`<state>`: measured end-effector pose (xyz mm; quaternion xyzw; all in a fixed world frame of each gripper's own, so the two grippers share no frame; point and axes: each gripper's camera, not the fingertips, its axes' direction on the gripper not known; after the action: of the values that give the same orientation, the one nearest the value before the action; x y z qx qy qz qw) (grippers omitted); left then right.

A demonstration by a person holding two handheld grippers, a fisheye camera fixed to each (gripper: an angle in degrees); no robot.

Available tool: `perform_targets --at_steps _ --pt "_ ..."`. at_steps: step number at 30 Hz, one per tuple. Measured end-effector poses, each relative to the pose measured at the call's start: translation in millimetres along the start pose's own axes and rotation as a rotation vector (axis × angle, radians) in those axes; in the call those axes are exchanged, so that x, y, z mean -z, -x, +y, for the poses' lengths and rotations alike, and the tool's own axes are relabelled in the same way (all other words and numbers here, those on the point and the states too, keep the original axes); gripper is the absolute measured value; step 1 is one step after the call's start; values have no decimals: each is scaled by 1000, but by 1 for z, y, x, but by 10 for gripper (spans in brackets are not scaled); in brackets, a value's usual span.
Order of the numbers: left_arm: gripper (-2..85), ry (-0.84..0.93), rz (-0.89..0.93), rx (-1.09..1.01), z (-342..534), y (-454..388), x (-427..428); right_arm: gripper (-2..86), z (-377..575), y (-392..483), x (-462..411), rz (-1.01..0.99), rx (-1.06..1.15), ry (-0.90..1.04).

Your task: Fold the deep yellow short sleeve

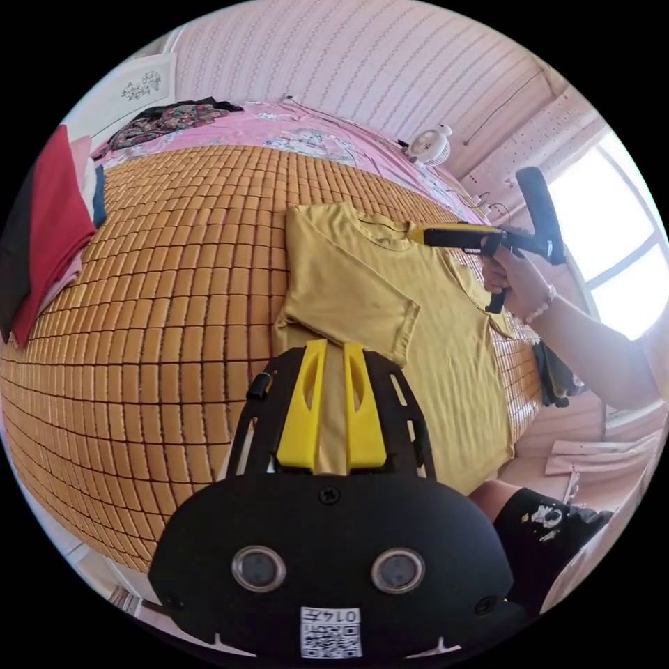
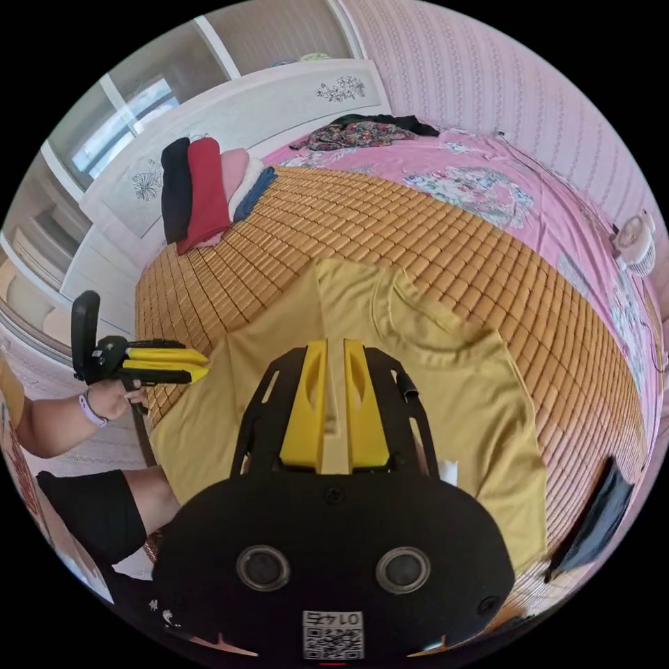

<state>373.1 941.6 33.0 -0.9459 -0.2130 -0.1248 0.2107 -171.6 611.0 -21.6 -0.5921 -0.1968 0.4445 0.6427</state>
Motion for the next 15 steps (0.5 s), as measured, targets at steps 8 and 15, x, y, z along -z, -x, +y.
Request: perform_targets --at_steps 8,15 --pt "38 210 70 -81 -31 -85 -67 17 226 3 62 8 -321 221" --pt "53 236 -43 -171 -62 -121 -37 36 324 -6 116 34 -569 127"
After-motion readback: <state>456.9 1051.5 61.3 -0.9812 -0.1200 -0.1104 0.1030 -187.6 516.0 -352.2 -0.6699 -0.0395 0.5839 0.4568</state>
